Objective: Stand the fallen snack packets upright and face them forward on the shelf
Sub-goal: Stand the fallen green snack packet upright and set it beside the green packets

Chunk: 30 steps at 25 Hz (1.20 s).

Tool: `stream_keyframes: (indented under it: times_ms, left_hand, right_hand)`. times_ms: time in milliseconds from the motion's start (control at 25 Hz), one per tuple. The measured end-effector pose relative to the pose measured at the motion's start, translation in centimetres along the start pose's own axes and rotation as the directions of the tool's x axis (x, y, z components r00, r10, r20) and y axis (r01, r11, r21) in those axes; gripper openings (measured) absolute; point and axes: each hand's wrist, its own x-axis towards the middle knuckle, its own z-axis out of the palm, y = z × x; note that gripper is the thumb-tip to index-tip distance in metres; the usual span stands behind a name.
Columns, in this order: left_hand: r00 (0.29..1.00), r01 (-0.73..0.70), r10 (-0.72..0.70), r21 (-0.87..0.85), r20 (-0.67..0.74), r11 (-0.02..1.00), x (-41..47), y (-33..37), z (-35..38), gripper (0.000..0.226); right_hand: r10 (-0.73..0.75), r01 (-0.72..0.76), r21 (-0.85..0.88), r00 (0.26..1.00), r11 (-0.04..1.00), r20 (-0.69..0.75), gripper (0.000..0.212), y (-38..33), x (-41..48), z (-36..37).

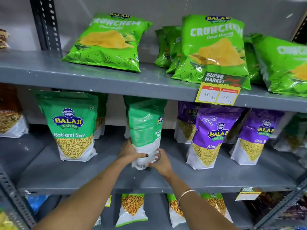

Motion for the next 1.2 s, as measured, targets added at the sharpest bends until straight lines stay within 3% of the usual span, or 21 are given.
stream_keyframes:
  times_ms: [80,120,240,280,400,520,600,640,720,800,880,1040,1200]
  left_hand:
    - [0.997,-0.028,0.027,0.004,0.077,1.0,-0.1,-0.1,-0.4,0.101]
    - [0.993,-0.045,0.048,-0.038,0.104,0.998,-0.4,0.2,-0.6,0.084]
    - [0.982,-0.062,0.088,-0.154,0.167,0.986,-1.6,1.1,-1.3,0.018]
    - [0.982,-0.05,0.084,-0.195,0.17,0.979,-2.0,1.4,-1.4,0.007]
    - [0.988,0.022,0.022,-0.286,0.15,0.958,-2.3,1.3,-1.8,0.018]
    - [0.998,0.023,-0.007,-0.267,0.059,0.963,-1.4,0.6,-2.1,0.026]
    - [0.999,0.012,-0.021,-0.228,-0.036,0.974,-1.0,0.5,-2.2,0.015]
    - [0.998,0.02,-0.033,-0.228,-0.052,0.974,-0.8,0.5,-2.1,0.027]
    - [0.999,0.051,-0.053,-0.26,0.0,0.964,-0.7,0.9,-1.9,0.074]
    - [0.995,0.054,-0.026,-0.311,0.092,0.949,-0.8,1.7,-1.5,0.094]
    - [0.99,0.054,-0.006,-0.347,0.139,0.936,-0.8,2.2,-1.2,0.094]
    - [0.996,0.047,-0.022,-0.295,0.087,0.954,-0.9,2.2,-1.0,0.077]
    - [0.998,0.058,-0.055,-0.285,0.018,0.957,-1.2,1.6,-0.7,0.045]
  right_hand:
    - [-0.014,0.013,0.051,1.0,0.999,0.01,0.107,2.2,1.8,1.2]
    - [-0.006,0.005,0.077,1.0,0.997,0.018,0.115,2.7,2.3,1.8]
    - [0.016,-0.015,0.135,1.0,0.991,-0.01,0.116,-1.4,-0.1,2.5]
    - [0.023,-0.02,0.141,1.0,0.99,-0.018,0.107,-1.9,-0.5,2.4]
    - [0.042,-0.035,0.119,0.998,0.992,-0.054,0.077,-1.8,-0.5,2.4]
    - [0.039,-0.039,0.114,0.999,0.993,-0.002,0.082,-1.1,0.0,1.3]
    - [0.03,-0.037,0.092,0.997,0.995,0.075,0.09,0.5,1.6,0.2]
    - [0.041,-0.05,0.071,0.992,0.996,0.116,0.093,0.9,2.2,-0.5]
    - [0.035,-0.058,0.115,0.98,0.992,0.195,0.092,0.1,1.9,-2.0]
    - [0.014,-0.056,0.181,0.974,0.982,0.226,0.095,-0.2,2.0,-3.4]
    - [0.011,-0.043,0.191,0.987,0.981,0.163,0.094,-0.1,2.3,-4.0]
    - [0.024,-0.026,0.086,0.999,0.996,0.03,0.079,-0.3,2.8,-4.8]
    - [0.04,-0.061,0.161,0.99,0.985,0.134,0.092,-0.8,2.9,-5.0]
